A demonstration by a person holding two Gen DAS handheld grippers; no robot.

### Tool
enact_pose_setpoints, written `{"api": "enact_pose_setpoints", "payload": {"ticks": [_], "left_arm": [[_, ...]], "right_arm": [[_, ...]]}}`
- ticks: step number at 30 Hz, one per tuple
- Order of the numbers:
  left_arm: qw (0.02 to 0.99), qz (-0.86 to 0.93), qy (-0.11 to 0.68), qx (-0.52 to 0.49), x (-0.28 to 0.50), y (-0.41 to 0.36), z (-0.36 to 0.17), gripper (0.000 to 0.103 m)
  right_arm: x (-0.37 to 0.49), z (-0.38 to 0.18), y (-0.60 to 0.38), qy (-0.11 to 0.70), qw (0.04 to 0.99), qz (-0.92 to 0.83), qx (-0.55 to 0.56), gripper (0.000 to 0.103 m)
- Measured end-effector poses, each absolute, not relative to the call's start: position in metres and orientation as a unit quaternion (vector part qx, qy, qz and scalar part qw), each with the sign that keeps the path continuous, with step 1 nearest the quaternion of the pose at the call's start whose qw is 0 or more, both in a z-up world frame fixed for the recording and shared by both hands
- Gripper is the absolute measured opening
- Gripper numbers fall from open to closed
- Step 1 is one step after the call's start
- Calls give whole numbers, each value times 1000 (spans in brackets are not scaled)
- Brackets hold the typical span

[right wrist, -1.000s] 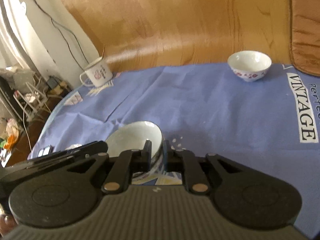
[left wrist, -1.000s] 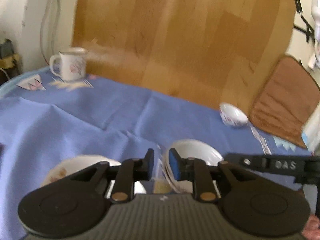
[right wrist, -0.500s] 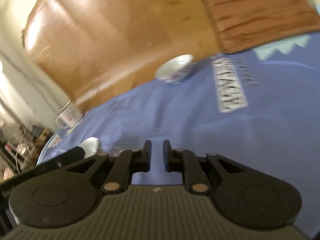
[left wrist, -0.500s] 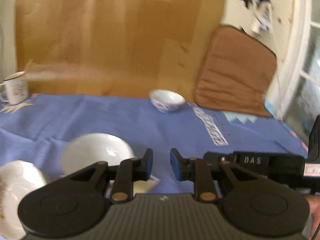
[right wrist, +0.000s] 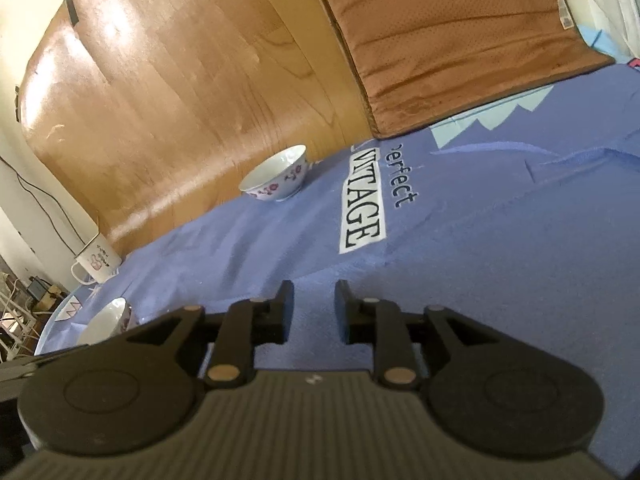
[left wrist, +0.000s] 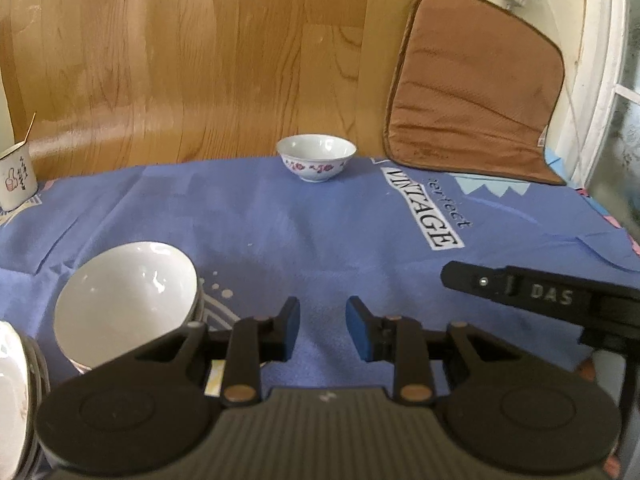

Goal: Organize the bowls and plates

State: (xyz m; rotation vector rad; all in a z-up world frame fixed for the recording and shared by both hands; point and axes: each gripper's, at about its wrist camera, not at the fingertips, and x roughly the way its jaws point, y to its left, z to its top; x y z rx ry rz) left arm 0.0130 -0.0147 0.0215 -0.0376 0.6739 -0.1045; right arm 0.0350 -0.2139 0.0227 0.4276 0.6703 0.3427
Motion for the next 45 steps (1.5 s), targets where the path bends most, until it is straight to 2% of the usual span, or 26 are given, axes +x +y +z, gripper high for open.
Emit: {"api": "enact_pose_setpoints", "payload": {"ticks": [20, 45], "left_arm": [[956, -69, 282, -28, 19, -9, 8, 35], [953, -85, 287, -35, 18, -9, 4, 44]], "right_arm": [[31, 25, -209, 310, 918, 168, 181, 27], [29, 26, -207, 313, 919, 164, 176, 27]]}}
